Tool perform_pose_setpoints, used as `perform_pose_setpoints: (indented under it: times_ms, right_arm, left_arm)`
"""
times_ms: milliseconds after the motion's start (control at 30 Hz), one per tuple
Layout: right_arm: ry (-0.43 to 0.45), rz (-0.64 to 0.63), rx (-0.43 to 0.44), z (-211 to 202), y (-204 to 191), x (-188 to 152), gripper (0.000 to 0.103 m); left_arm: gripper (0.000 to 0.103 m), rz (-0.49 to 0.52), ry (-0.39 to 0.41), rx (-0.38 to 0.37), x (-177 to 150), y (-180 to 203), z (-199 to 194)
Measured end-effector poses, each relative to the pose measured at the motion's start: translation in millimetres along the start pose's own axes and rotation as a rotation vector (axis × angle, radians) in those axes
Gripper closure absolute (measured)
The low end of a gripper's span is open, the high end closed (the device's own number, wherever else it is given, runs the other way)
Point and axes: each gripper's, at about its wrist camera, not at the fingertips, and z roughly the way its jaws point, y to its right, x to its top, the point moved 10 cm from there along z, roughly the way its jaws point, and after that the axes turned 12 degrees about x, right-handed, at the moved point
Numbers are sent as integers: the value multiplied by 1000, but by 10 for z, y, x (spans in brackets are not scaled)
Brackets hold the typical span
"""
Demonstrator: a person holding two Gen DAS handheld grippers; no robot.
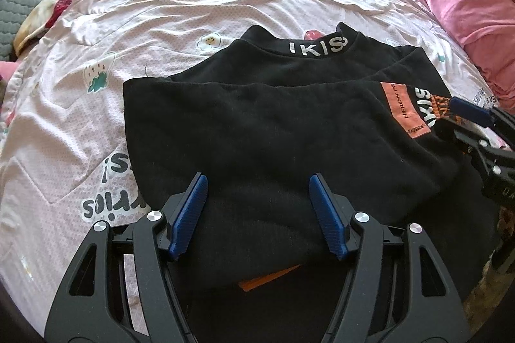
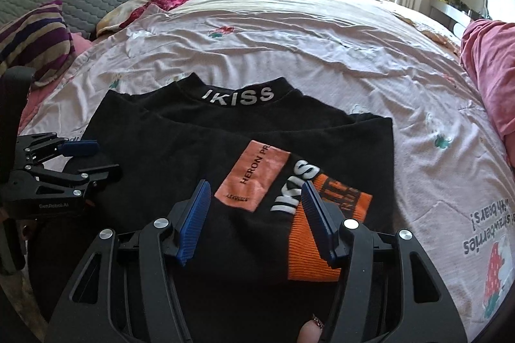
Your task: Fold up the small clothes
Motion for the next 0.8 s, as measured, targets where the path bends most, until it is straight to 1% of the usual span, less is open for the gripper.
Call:
perform_pose_setpoints:
  times_ms: [100, 167, 267, 367, 633, 700, 733, 767, 800]
  right_arm:
    - [-20, 2, -14, 52, 29, -52, 46]
    - [-43, -4, -55, 101, 94, -112, 46]
    - [-78, 18, -85, 182, 213, -227, 46]
    - [-68, 46, -70, 196, 272, -281, 44]
    - [-53, 66, -66, 144, 277, -279, 44]
    - [-53, 70, -61, 119, 262, -281, 41]
    - [-52, 74, -56, 98, 258, -288, 38]
    - [-50, 78, -55, 85, 255, -288, 35]
    - [-45, 84, -52, 61, 255, -292, 35]
  left_arm:
    - [45, -1, -1, 4, -6, 2, 0]
    - [45, -2, 0, 7, -13, 7, 3]
    - [45, -4, -2, 8, -13, 6, -1]
    - [45, -6, -3, 8, -17, 9, -7]
    - [45, -14, -5, 7, -28, 7, -17]
    - [43, -29, 0, 4, -25, 0, -42]
    - [41, -33, 2, -2, -25, 3, -56]
    - [40, -33, 4, -5, -29, 13, -69]
    - [40, -34, 6, -6, -28, 15, -81]
